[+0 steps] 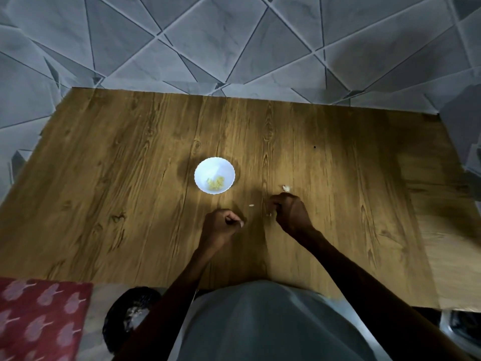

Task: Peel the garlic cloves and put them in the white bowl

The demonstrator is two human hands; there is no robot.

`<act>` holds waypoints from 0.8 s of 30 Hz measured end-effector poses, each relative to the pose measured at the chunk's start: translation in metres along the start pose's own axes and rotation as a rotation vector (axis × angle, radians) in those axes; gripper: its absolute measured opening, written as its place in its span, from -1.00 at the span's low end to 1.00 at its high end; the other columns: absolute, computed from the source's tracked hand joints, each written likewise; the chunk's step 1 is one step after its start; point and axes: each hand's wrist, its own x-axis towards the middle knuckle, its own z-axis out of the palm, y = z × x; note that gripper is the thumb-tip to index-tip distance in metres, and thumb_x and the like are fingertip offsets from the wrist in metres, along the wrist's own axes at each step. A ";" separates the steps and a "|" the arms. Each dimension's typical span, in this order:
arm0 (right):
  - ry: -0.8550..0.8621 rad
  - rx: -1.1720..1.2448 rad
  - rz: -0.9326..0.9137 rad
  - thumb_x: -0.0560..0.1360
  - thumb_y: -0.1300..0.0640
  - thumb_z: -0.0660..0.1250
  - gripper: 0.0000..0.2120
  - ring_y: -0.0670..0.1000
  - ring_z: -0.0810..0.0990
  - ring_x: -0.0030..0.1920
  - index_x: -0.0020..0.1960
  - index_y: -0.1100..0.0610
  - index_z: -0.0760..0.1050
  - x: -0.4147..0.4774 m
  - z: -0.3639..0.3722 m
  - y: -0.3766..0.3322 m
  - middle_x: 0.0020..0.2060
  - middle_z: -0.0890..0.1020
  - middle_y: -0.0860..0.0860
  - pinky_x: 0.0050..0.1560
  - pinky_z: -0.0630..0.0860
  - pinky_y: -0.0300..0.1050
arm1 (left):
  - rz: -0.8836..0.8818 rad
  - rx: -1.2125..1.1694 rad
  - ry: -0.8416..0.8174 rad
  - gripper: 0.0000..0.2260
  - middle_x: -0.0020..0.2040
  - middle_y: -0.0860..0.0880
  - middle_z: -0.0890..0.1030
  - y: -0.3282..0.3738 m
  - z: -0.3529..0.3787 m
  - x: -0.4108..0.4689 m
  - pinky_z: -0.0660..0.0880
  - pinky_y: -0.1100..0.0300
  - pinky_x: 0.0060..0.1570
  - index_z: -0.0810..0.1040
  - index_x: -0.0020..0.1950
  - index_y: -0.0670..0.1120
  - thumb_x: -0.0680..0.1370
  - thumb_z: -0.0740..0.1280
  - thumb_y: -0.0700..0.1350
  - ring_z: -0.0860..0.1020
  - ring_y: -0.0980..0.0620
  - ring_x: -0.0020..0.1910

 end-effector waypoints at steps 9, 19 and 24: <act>-0.019 -0.216 -0.409 0.41 0.36 0.43 -0.66 0.19 0.58 0.21 0.19 0.26 0.59 -0.033 0.008 0.004 0.19 0.61 0.19 0.09 0.62 0.03 | 0.021 -0.017 -0.061 -0.96 -0.31 0.17 0.63 -0.010 0.007 -0.002 0.52 0.25 -0.09 0.68 -0.15 -0.04 0.48 0.43 -0.11 0.60 0.18 -0.25; 0.025 -0.149 -0.300 0.42 0.44 0.41 -0.62 0.20 0.61 0.15 0.23 0.29 0.56 -0.052 -0.010 0.025 0.16 0.61 0.21 0.07 0.63 0.04 | -0.038 -0.103 -0.061 -0.94 -0.36 0.03 0.65 -0.012 0.018 -0.008 0.59 0.12 -0.12 0.62 -0.17 -0.03 0.51 0.41 -0.09 0.62 0.08 -0.33; 0.032 -0.178 -0.335 0.40 0.42 0.41 -0.64 0.18 0.61 0.12 0.18 0.25 0.59 -0.062 0.001 0.021 0.14 0.62 0.19 -0.02 0.65 0.01 | -0.114 -0.197 -0.075 -0.92 -0.30 -0.07 0.67 -0.010 0.023 -0.011 0.59 0.14 -0.17 0.64 -0.10 -0.10 0.53 0.38 -0.12 0.62 0.08 -0.36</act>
